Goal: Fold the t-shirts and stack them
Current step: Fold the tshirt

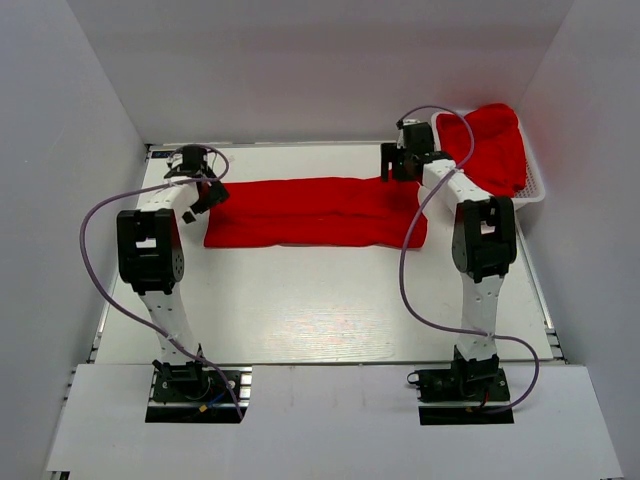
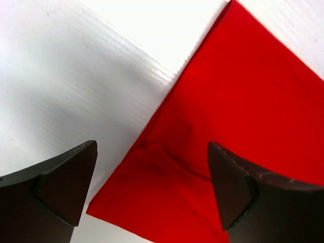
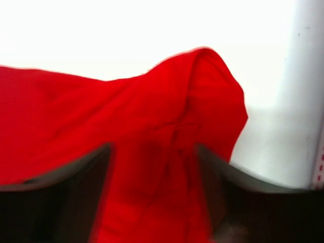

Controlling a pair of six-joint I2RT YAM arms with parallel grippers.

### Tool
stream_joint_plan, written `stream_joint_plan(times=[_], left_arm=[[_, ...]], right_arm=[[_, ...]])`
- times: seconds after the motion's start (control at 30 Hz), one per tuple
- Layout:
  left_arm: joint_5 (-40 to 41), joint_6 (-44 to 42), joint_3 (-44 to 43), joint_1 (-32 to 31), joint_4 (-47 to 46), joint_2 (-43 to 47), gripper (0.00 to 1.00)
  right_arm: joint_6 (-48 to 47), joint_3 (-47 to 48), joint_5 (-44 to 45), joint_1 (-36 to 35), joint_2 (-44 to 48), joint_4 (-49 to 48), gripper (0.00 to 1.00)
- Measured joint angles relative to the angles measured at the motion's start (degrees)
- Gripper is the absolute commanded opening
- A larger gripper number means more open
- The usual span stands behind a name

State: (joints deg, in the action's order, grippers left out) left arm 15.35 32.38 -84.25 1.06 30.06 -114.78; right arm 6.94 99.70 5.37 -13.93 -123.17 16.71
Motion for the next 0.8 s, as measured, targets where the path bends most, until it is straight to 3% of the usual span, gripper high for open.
stream_joint_plan(times=[0.07,0.27,0.57,0.8], left_arm=[[0.13,-0.42,-1.22,0.00,0.92,0.00,1.00],[0.52,-3.19,-6.80,-0.22,5.33,0.00,1.00],[-9.22,-9.29,-11.26,-1.07,3.58,-1.36,1.00],[-14.16,-9.86,-10.97,-2.73,1.20,-10.29,1.00]], right_arm=[[-0.76,1.46,-0.96,0.00,0.04,0.66,0.90],[-1.05,1.07,-2.97,-0.02,3.96,4.26,0.90],[4.83,-20.22,-12.31,-0.94,21.66,5.42,0.90],[8.72,-27.50,-14.32,-1.99,19.80,5.62,0.90]])
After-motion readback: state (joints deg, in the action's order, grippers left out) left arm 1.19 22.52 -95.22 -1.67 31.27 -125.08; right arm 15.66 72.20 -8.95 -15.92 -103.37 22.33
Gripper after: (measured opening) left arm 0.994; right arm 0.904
